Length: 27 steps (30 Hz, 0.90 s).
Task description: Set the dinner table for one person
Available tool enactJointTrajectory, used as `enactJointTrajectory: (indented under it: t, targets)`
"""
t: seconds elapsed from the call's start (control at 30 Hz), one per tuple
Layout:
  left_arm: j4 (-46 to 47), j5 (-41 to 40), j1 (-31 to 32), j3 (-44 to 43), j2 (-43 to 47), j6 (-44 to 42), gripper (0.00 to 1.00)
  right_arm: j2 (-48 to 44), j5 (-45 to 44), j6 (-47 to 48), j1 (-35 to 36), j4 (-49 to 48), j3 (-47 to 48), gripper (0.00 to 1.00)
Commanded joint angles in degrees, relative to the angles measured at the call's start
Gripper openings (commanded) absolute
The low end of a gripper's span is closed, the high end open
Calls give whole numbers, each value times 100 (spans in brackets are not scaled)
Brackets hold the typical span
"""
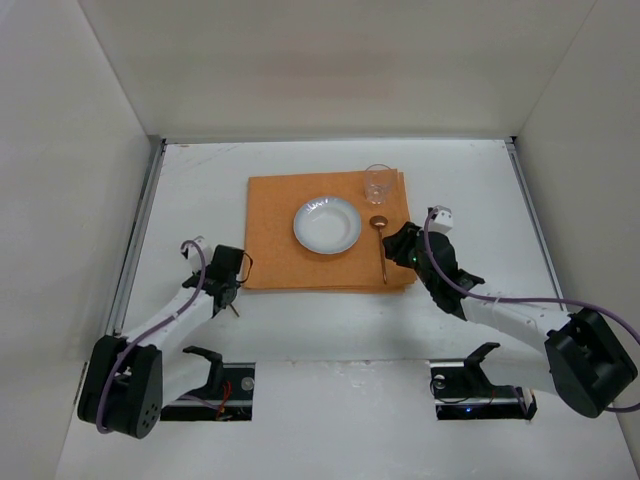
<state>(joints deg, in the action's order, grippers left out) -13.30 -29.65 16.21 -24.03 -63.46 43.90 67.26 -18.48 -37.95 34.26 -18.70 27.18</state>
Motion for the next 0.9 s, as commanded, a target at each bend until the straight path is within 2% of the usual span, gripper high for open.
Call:
enactJointTrajectory:
  t: [0.0, 0.17, 0.27, 0.6, 0.87]
  targets:
    - [-540, -128, 211, -390, 412, -302, 2, -29, 29, 7, 50, -327, 139, 49]
    - [-1192, -507, 641, -1383, 660, -1128, 2, -29, 11, -10, 15, -354, 103, 49]
    - [-1052, -533, 975, -1814, 529, -1384, 1, -47, 3, -19, 32, -354, 112, 49]
    - [748, 99, 1934, -2580, -1369, -2587, 1, -187, -173, -10, -91, -345, 15, 49]
    - [1865, 802, 1662, -2238, -1757, -3010, 1, -82, -165, 7, -91, -354, 33, 49]
